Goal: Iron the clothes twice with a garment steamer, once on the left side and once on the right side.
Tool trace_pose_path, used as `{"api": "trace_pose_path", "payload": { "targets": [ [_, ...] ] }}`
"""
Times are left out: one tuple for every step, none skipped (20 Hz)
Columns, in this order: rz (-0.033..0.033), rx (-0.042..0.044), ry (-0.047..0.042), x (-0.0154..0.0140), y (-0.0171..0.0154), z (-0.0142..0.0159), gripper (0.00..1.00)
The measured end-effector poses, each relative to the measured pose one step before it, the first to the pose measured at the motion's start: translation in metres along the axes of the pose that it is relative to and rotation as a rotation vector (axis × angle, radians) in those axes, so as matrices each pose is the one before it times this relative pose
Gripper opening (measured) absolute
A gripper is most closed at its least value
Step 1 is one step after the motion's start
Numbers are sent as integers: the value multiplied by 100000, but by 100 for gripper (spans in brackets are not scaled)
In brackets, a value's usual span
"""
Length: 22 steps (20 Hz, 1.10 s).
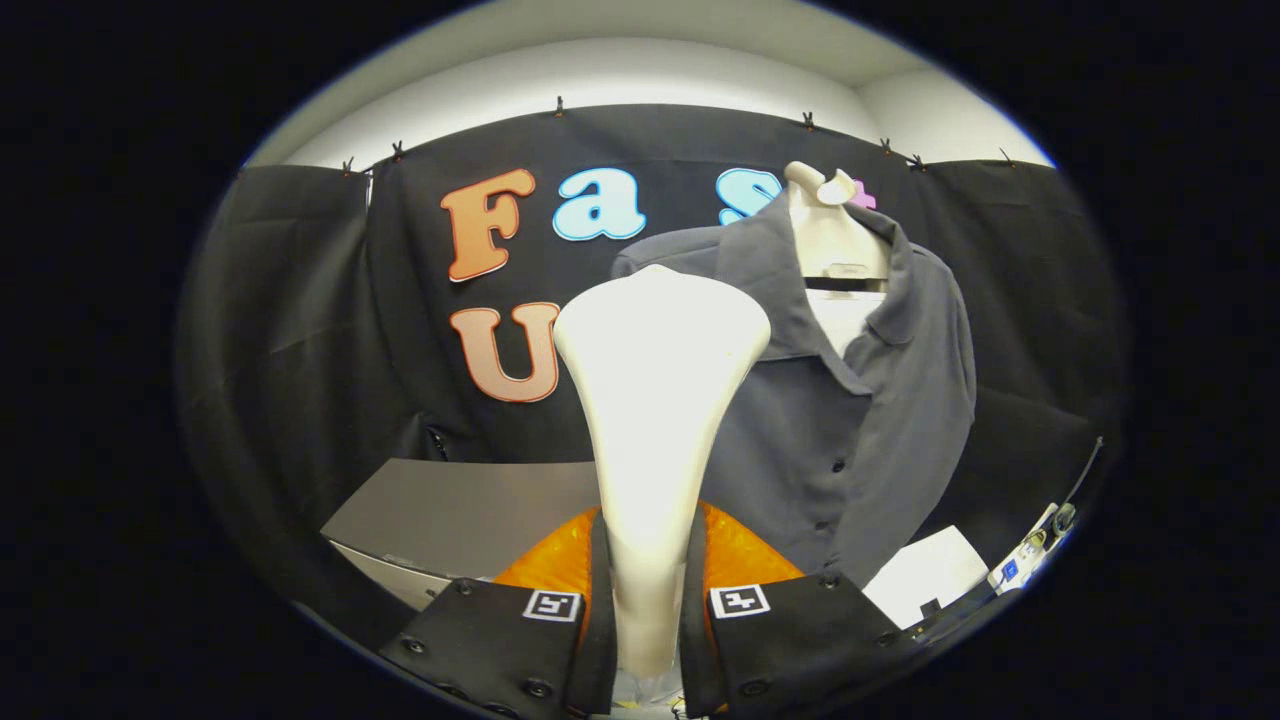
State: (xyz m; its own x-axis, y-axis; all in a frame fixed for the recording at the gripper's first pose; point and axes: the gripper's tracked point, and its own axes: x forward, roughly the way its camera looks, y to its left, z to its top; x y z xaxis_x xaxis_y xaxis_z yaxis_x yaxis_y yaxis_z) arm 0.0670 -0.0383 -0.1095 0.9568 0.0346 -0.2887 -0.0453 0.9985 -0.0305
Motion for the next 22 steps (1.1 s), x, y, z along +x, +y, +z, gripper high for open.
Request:
{"api": "trace_pose_path", "payload": {
  "targets": [
    [-170, -72, -90, 275, -1267, 154, 33],
    [-292, -575, -211, 466, -1297, 104, 33],
    [17, -424, -41, 457, -1165, 92, 33],
    [485, -309, 321, 468, -902, 46, 33],
    [702, -19, -50, 606, -634, 171, 33],
    [571, 21, -62, 534, -728, 138, 33],
    [450, -255, 265, 572, -703, -228, 33],
    [374, -139, 408, 555, -575, -274, 33],
    [505, -145, 608, 581, -482, -346, 33],
    [794, -158, 587, 456, -332, -293, 34],
    [949, -518, 505, 407, -307, -265, 34],
    [1075, -275, 232, 299, -191, -249, 33],
    [1450, -293, 82, 257, -59, -154, 34],
    [1229, -215, -3, 157, -141, -81, 34],
    [963, -322, 68, 114, -191, -104, 34],
    [794, -525, 44, -25, -166, -188, 34],
    [574, -547, -88, -38, -254, -190, 34],
    [473, -514, 26, 10, -176, -194, 34],
    [338, -363, 327, 43, -218, -350, 34],
    [218, -12, 330, 67, -168, -402, 33],
    [240, -254, 721, 107, -157, -471, 34],
    [179, -300, 915, 98, -130, -638, 34]
  ]
}}
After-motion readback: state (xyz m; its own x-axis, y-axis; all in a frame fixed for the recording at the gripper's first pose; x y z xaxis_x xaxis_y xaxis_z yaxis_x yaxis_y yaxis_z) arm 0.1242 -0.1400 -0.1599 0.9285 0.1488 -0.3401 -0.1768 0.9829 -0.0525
